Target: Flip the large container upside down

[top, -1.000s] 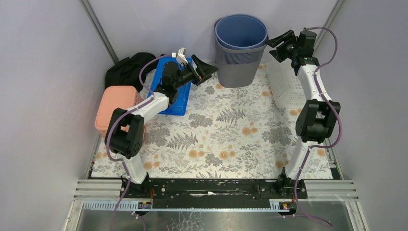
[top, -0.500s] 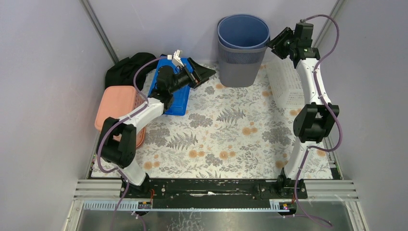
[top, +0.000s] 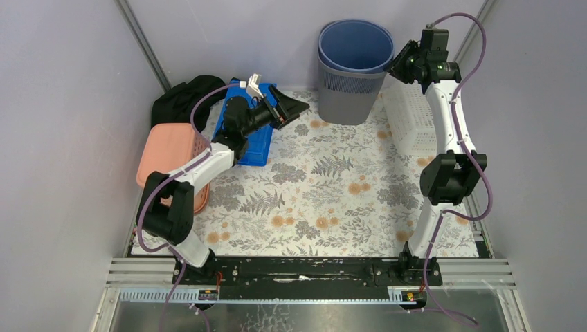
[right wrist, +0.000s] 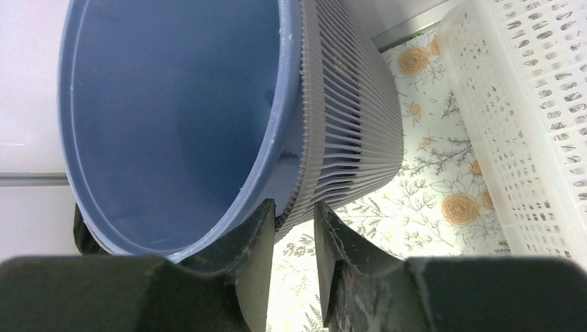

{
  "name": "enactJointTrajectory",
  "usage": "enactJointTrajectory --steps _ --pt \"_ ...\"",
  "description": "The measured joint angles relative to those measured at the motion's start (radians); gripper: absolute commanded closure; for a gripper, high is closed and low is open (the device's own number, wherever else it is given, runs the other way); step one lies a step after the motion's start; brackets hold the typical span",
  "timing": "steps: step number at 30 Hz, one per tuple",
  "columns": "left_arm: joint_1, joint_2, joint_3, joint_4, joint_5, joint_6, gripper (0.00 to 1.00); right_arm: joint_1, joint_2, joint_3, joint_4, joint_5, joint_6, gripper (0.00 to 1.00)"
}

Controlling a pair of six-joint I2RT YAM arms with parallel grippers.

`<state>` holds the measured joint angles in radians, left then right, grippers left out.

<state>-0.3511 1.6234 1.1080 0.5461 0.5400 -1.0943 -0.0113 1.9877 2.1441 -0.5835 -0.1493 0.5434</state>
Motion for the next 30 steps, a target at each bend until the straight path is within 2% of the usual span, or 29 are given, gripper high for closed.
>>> enactJointTrajectory --steps 13,30 --pt "0.0 -0.007 -0.018 -0.002 0.003 0.0 0.0 0.003 0.045 0.142 -0.158 -0.008 -0.104 1.0" --pt "-0.001 -0.071 -0.018 -0.028 0.002 0.002 0.0 -0.003 0.01 0.145 -0.259 -0.117 -0.155 1.0"
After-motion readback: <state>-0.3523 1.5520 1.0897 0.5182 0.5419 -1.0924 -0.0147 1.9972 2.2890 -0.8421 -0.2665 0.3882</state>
